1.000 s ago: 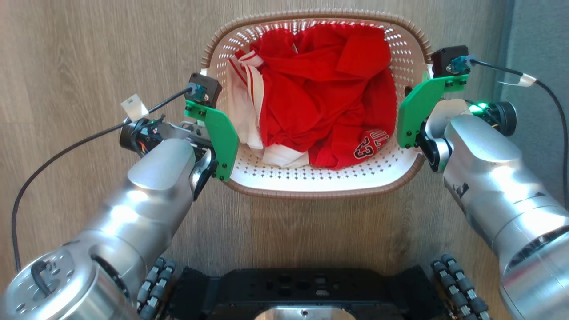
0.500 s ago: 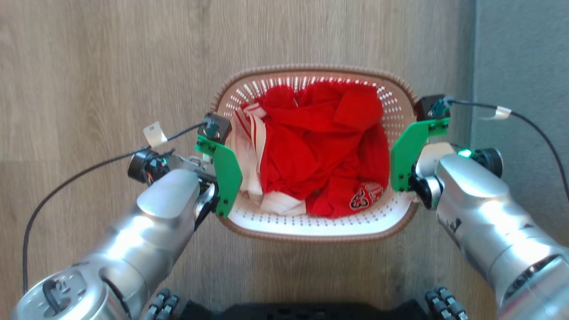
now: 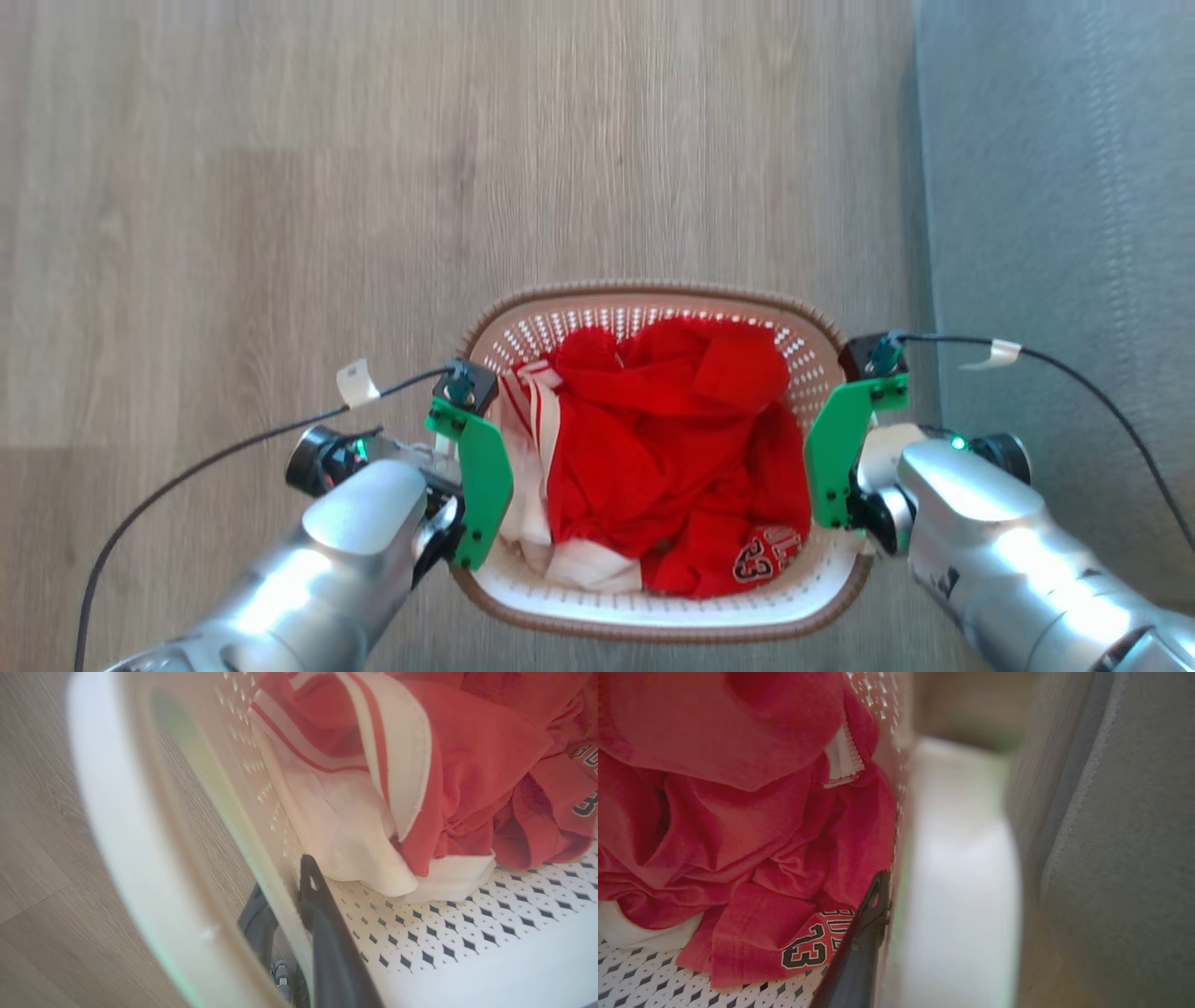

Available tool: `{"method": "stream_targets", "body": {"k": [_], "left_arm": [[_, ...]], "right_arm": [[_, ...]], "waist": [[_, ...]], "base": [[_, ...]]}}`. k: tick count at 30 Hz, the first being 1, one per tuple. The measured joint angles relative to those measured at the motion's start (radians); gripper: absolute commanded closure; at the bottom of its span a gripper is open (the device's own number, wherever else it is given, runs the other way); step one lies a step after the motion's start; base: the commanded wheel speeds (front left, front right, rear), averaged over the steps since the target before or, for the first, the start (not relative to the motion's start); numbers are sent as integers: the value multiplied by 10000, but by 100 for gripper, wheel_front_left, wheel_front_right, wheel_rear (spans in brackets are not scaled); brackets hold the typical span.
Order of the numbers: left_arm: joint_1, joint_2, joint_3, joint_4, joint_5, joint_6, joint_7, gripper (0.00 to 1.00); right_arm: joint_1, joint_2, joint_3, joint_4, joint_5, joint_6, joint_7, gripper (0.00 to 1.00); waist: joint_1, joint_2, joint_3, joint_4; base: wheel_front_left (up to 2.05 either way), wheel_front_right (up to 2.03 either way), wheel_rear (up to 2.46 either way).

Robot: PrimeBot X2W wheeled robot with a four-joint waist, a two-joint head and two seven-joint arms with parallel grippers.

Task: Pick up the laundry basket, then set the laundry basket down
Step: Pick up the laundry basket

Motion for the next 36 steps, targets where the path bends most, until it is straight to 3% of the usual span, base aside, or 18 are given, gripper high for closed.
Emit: {"method": "stream_targets", "body": {"k": [12, 24, 36], "left_arm": [[1047, 176, -19, -378, 109, -65, 261, 100], [1851, 1269, -21, -2311, 384, -54, 972, 100], [2793, 1795, -21, -3471, 460, 161, 1567, 100]], "right_arm": [[850, -75, 654, -372, 326, -2, 297, 100], [1491, -100, 780, -706, 617, -2, 263, 100], [2226, -54, 809, -700, 617, -2, 299, 100]], "waist": [[0, 0, -1830, 66], [0, 0, -3075, 172], [0, -1, -3712, 168]], "base": [[0, 0, 0], [0, 0, 0], [0, 0, 0]]}}
